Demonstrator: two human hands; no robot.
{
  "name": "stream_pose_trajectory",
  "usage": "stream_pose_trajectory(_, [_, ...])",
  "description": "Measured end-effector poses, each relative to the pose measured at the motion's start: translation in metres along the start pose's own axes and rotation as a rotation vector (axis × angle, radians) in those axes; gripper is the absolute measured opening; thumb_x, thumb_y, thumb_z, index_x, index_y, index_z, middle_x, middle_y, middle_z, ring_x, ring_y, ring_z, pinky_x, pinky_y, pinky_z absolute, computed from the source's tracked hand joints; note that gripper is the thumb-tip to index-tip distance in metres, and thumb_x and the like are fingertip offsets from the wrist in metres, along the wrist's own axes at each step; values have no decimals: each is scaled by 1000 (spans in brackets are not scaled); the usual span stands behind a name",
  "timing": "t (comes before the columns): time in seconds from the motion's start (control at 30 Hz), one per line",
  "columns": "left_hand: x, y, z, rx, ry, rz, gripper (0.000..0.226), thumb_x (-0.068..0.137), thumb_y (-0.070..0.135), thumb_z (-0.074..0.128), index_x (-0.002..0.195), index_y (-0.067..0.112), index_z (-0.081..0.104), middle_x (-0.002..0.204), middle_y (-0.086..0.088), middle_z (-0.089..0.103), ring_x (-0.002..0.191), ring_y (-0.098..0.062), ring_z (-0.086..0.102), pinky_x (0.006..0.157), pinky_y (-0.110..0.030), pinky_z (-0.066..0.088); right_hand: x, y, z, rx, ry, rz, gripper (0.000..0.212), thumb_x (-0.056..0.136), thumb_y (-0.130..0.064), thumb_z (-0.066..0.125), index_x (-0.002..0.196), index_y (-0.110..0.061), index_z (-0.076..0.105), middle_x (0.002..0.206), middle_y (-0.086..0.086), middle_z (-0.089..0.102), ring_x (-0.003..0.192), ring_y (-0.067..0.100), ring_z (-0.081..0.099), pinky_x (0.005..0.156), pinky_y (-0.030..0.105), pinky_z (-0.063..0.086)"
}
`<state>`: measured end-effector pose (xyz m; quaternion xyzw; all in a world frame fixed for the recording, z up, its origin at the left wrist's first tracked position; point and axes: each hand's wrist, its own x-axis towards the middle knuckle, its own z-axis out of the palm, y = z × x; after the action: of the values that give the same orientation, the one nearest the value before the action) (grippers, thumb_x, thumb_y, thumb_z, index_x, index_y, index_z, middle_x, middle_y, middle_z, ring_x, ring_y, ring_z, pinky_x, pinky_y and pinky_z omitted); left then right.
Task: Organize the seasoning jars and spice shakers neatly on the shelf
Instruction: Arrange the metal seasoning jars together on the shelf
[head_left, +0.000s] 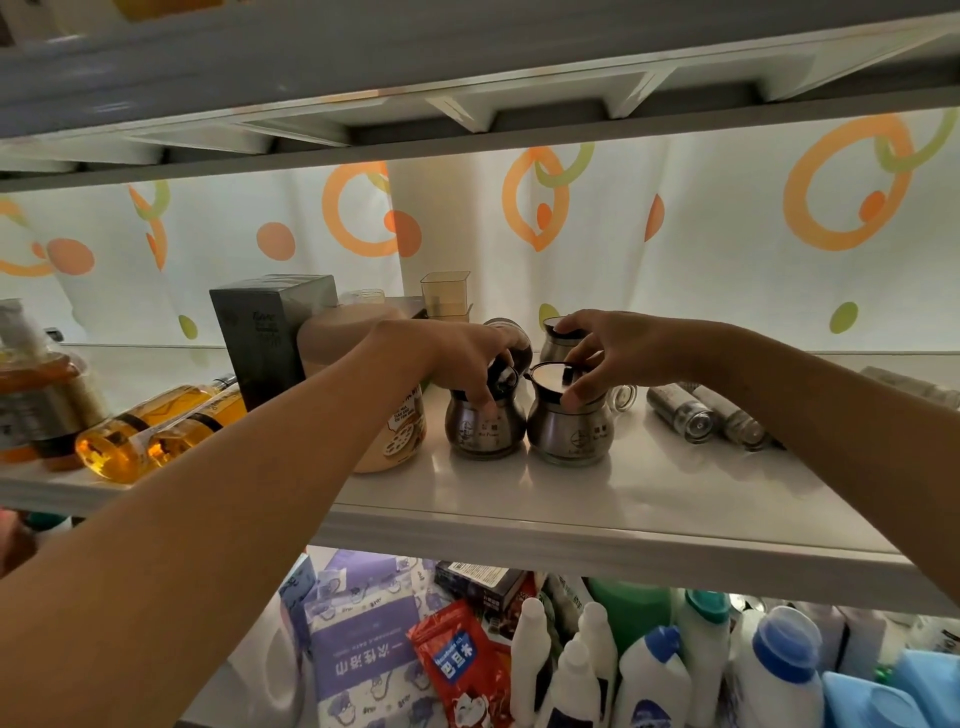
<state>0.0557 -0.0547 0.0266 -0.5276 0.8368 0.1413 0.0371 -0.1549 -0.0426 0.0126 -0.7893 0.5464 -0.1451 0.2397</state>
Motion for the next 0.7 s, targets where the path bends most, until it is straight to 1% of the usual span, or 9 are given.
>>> stream_pose_trajectory(0.1, [1, -1, 2, -6, 6, 1, 93, 77, 9, 77, 149, 28, 21, 145, -4, 43, 128, -29, 45, 101, -48, 48, -2, -2, 1, -17, 12, -3, 100, 67, -32, 85, 148, -21, 28, 123, 3, 60, 111, 20, 60, 100, 40, 49])
stream_pose_trajectory(0.2, [0, 0, 3, -8, 10, -2, 92, 78, 7, 75, 150, 27, 21, 147, -4, 41, 130, -29, 43, 102, -48, 46, -5, -5, 4, -26, 34, -2, 98, 68, -35, 85, 146, -19, 29, 121, 3, 60, 111, 20, 59, 98, 38, 49])
stream_pose_trajectory(0.33, [-7, 2, 7, -42, 20, -1, 89, 81, 10, 72, 151, 27, 19, 151, -5, 36, 134, -27, 40, 107, -45, 43, -9, -7, 10, -33, 100, 14, 98, 66, -40, 85, 145, -19, 31, 123, 4, 59, 109, 21, 57, 89, 33, 48])
stream_pose_trajectory(0.4, [-12, 3, 9, -47, 64, 24, 79, 86, 15, 68, 150, 26, 23, 150, -4, 38, 133, -26, 41, 107, -42, 41, -11, -8, 12, -40, 133, 16, 99, 66, -41, 85, 145, -18, 32, 128, 5, 57, 111, 22, 56, 88, 32, 46])
stream_pose_trajectory(0.5, [-21, 7, 8, -14, 182, 85, 58, 92, 21, 59, 144, 32, 36, 140, 1, 50, 126, -22, 48, 101, -39, 45, -13, -10, 14, -43, 164, 28, 97, 66, -41, 85, 144, -17, 32, 129, 4, 55, 114, 23, 54, 90, 34, 46])
stream_pose_trajectory(0.57, [-27, 11, 4, 6, 231, 119, 56, 90, 16, 57, 141, 34, 41, 137, 5, 55, 124, -18, 50, 102, -38, 44, -13, -12, 15, -57, 183, 40, 96, 66, -42, 85, 143, -17, 34, 128, 3, 55, 113, 23, 54, 91, 35, 47])
stream_pose_trajectory(0.63, [-32, 18, 3, 13, 209, 133, 62, 86, 2, 50, 139, 34, 45, 136, 7, 57, 124, -16, 50, 103, -37, 43, -13, -13, 17, -60, 200, 53, 96, 65, -42, 86, 142, -17, 35, 127, 3, 56, 113, 23, 54, 90, 36, 47])
stream_pose_trajectory(0.7, [-35, 23, 4, 17, 186, 147, 70, 81, -6, 44, 137, 36, 47, 134, 7, 57, 124, -15, 50, 104, -40, 44, -12, -13, 18, -52, 217, 70, 96, 63, -44, 86, 141, -17, 35, 125, 2, 58, 112, 23, 55, 89, 36, 47])
